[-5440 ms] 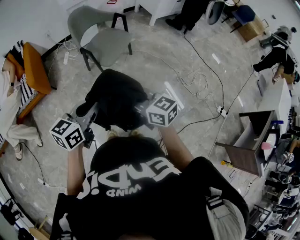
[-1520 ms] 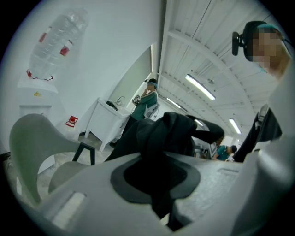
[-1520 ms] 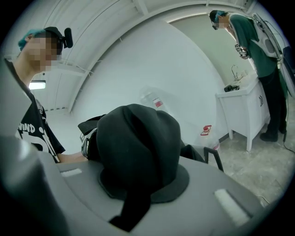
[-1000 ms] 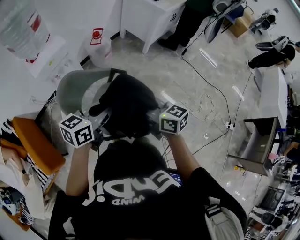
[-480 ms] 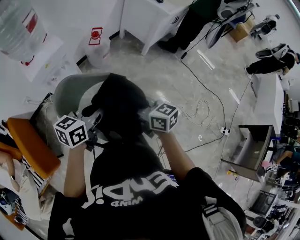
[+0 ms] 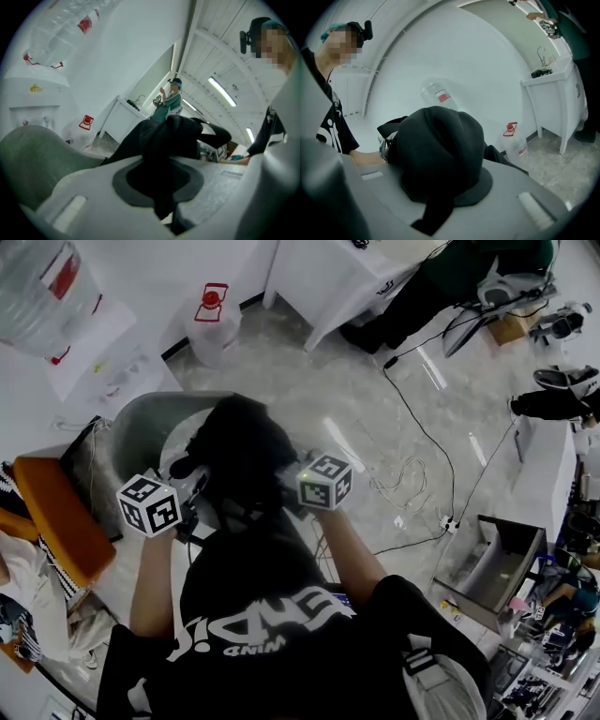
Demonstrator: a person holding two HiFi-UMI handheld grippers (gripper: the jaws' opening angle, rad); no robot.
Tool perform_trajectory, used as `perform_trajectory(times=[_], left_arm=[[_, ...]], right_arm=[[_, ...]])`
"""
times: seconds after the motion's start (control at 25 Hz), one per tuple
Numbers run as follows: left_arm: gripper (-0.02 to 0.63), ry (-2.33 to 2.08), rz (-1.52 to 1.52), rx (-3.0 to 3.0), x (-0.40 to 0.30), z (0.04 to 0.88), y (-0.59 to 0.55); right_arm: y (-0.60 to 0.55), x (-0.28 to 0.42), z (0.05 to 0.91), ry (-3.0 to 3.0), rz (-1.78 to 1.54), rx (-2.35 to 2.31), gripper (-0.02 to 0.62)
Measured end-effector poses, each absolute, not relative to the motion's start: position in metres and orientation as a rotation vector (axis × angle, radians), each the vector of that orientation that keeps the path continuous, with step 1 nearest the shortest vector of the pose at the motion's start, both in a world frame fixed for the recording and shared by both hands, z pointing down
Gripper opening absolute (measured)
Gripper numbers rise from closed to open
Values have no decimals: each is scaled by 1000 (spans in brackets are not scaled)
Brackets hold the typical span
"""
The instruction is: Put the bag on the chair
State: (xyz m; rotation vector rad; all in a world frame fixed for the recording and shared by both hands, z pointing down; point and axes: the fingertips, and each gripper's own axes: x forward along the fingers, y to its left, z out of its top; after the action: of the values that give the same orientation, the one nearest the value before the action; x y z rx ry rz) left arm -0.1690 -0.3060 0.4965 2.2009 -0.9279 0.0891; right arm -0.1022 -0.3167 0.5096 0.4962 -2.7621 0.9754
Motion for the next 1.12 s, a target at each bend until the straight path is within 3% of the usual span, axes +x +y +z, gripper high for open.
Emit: perform_trajectory(times=[1.12], left_arm=[[46, -957, 157, 2009, -187, 620, -417]], right_arm=[[-421, -121, 635, -2628, 1267, 473, 46]])
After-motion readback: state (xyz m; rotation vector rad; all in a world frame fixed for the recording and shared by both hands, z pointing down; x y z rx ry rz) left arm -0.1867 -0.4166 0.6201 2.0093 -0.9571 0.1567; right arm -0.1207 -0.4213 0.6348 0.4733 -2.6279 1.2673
